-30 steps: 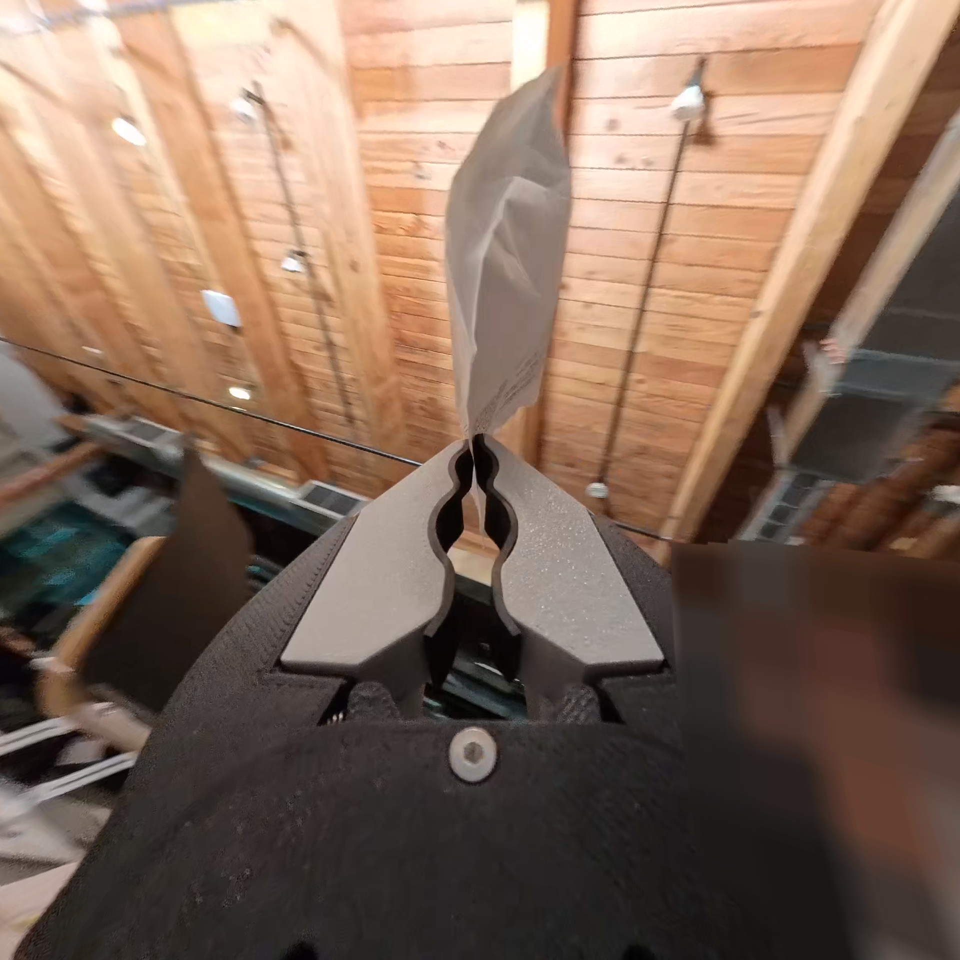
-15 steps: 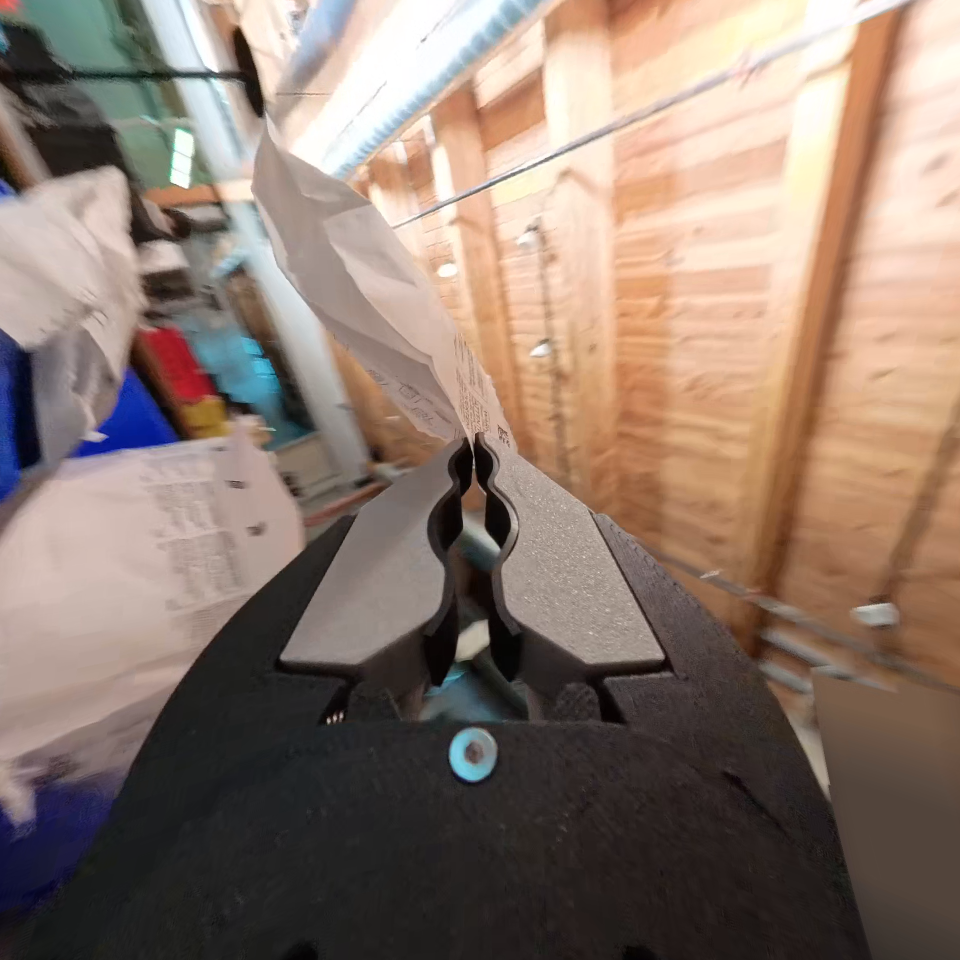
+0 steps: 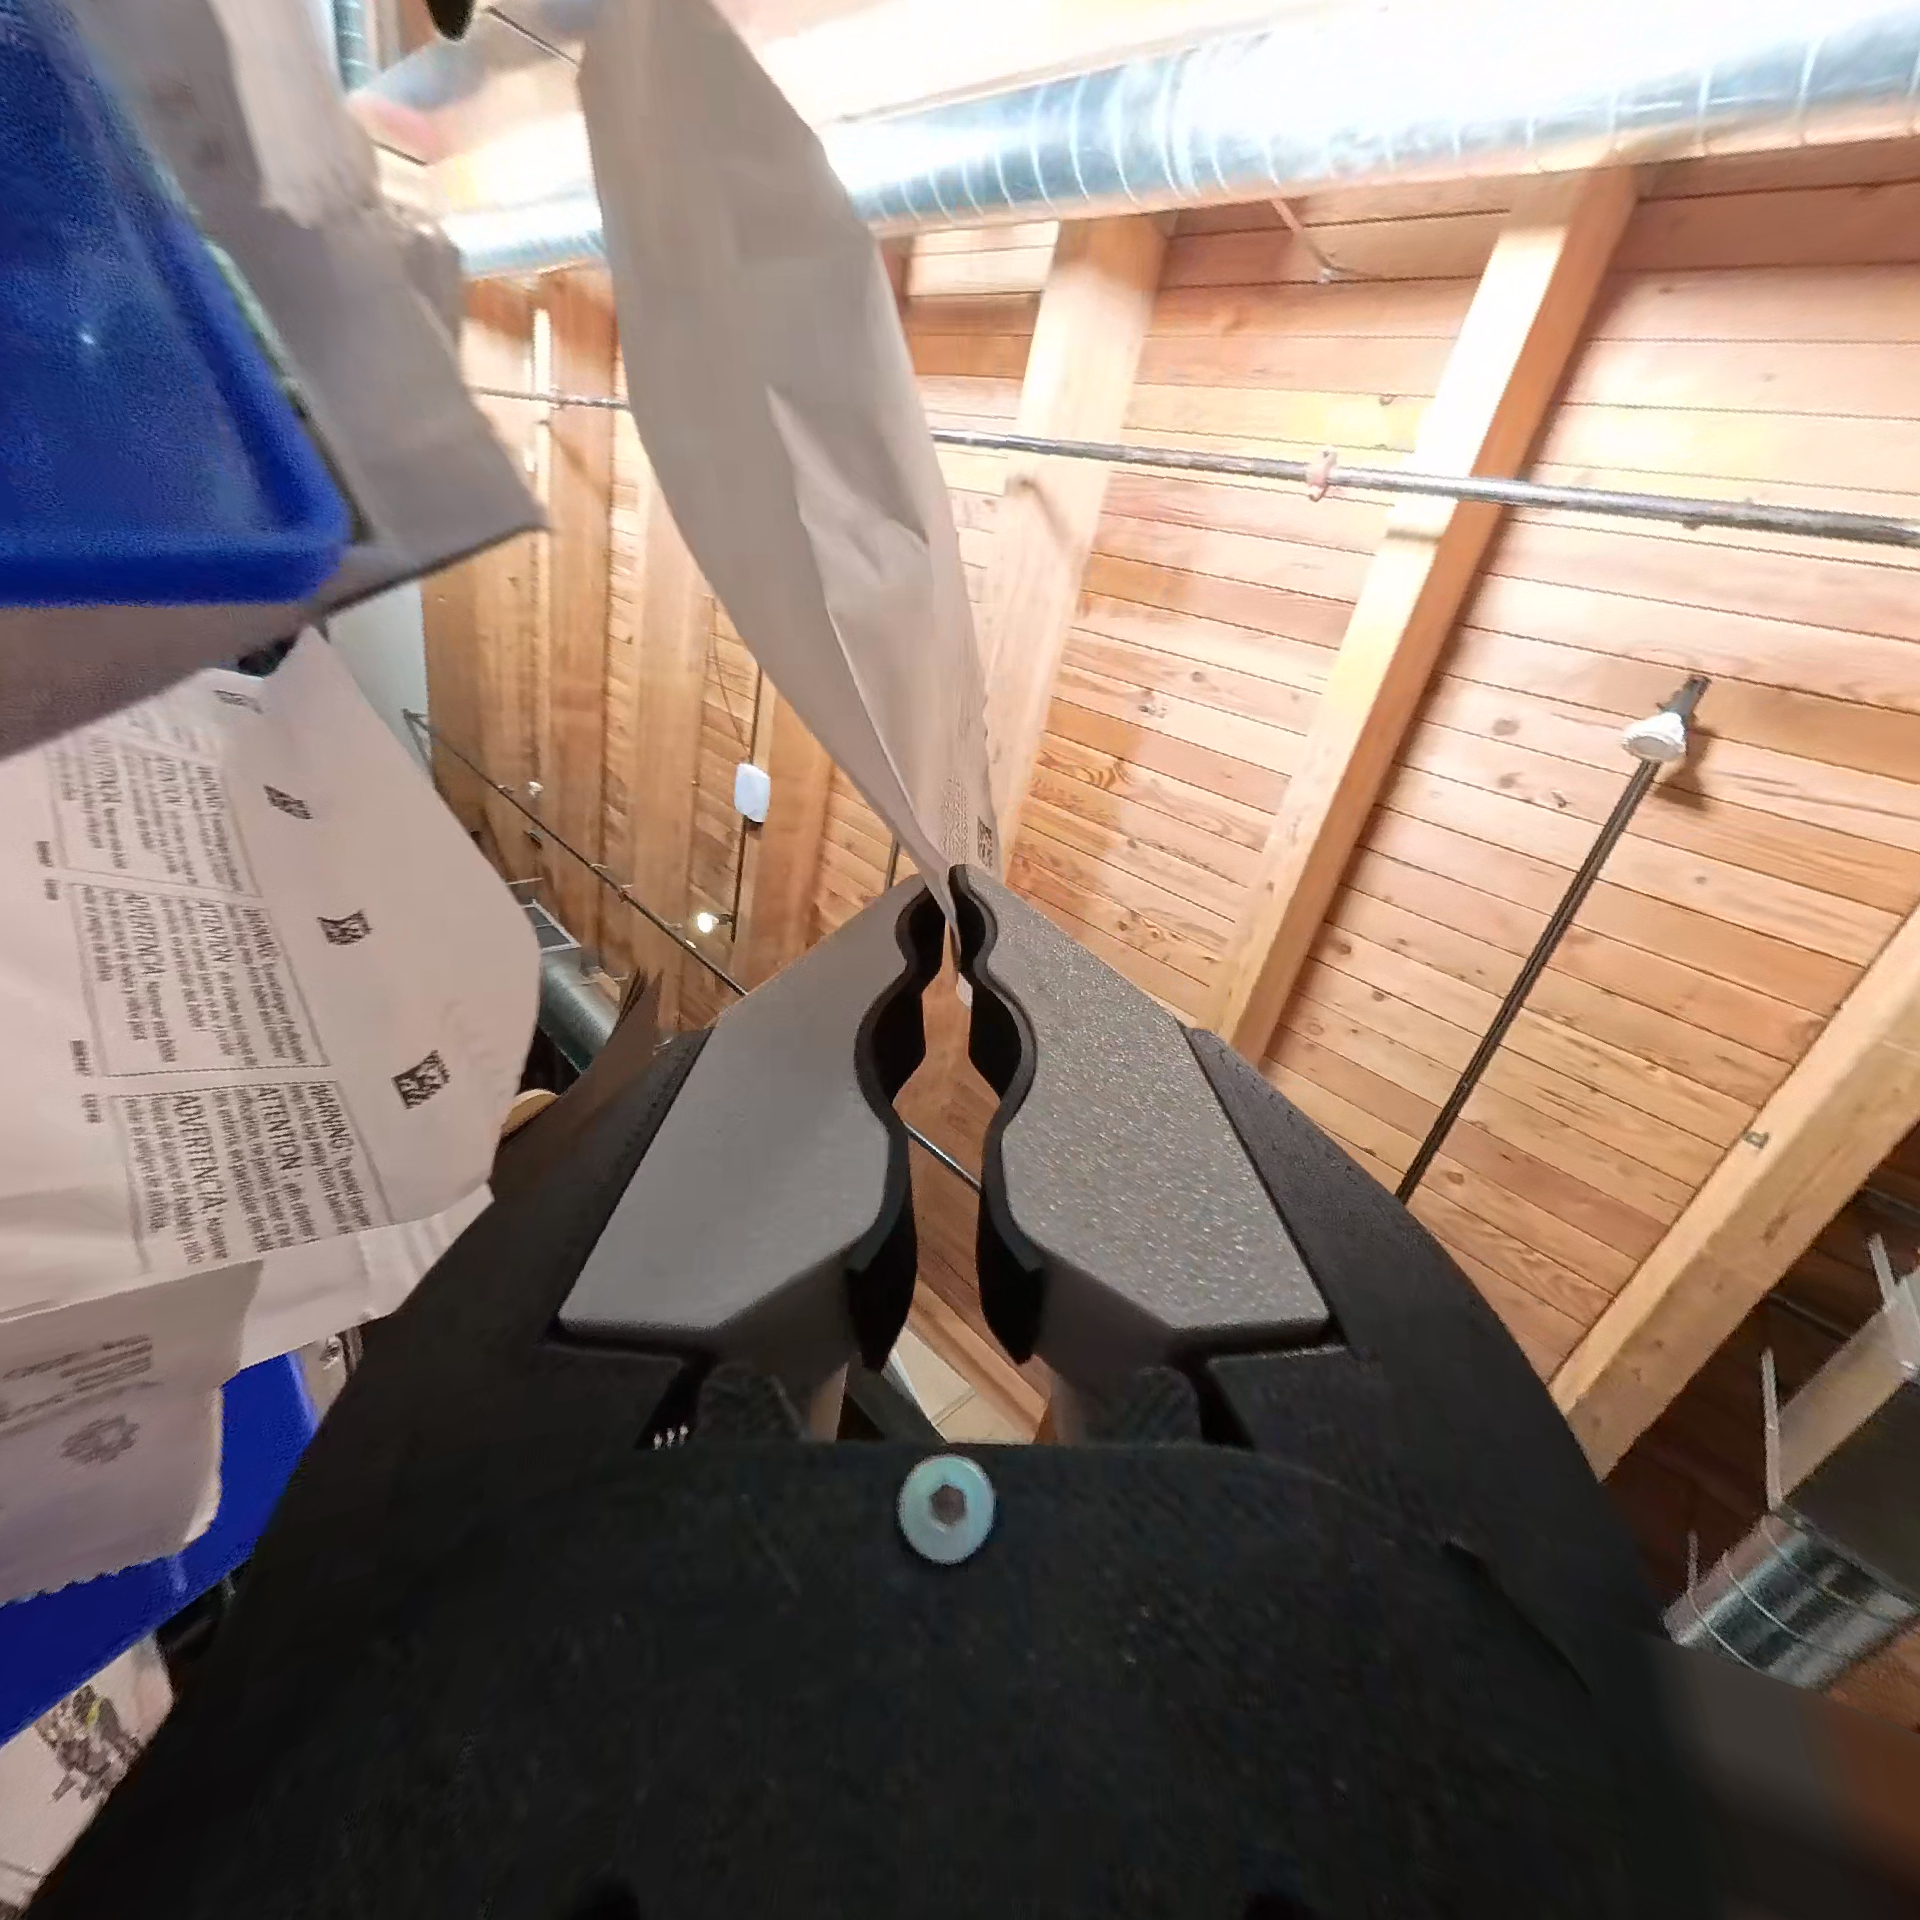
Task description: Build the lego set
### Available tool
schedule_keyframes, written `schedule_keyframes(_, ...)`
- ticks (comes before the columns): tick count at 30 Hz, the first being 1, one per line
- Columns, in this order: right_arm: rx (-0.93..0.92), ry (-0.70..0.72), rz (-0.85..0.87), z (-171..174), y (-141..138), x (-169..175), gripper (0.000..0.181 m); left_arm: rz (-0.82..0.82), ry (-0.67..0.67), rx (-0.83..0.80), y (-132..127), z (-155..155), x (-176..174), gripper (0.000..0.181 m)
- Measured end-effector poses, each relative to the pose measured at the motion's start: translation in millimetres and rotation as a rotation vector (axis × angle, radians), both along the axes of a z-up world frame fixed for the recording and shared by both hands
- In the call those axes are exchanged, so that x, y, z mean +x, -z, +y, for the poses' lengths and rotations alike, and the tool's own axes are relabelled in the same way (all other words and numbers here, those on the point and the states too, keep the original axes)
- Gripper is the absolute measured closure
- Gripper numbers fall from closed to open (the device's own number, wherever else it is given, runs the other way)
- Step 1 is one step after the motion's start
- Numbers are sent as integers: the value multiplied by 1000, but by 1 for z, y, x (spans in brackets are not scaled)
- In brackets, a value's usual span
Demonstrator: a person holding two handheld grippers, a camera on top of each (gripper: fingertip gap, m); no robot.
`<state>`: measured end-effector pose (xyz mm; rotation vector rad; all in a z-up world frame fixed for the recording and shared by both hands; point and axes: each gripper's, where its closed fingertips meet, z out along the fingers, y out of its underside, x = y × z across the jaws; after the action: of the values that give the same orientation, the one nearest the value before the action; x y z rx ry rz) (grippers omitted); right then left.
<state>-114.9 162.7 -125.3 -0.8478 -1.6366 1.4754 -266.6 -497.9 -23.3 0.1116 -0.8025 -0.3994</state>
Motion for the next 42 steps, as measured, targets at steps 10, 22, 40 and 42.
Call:
schedule_keyframes(10, 3, 1, -1, 0, 0, 0, 151, -19, 80, -53, 8, 18, -11, 181)
schedule_keyframes(22, 9, 0, 0, -1, 1, 0, 150, -60, 121, -178, 17, 32, -16, 154)
schedule_keyframes(40, 13, 3, -8, -1, 2, -1, 150, -341, -413, -833, 7, -14, 17, 135)
schedule_keyframes(42, 13, 3, -9, -1, 2, -1, 150, -361, -337, -957, 16, 6, 8, 135)
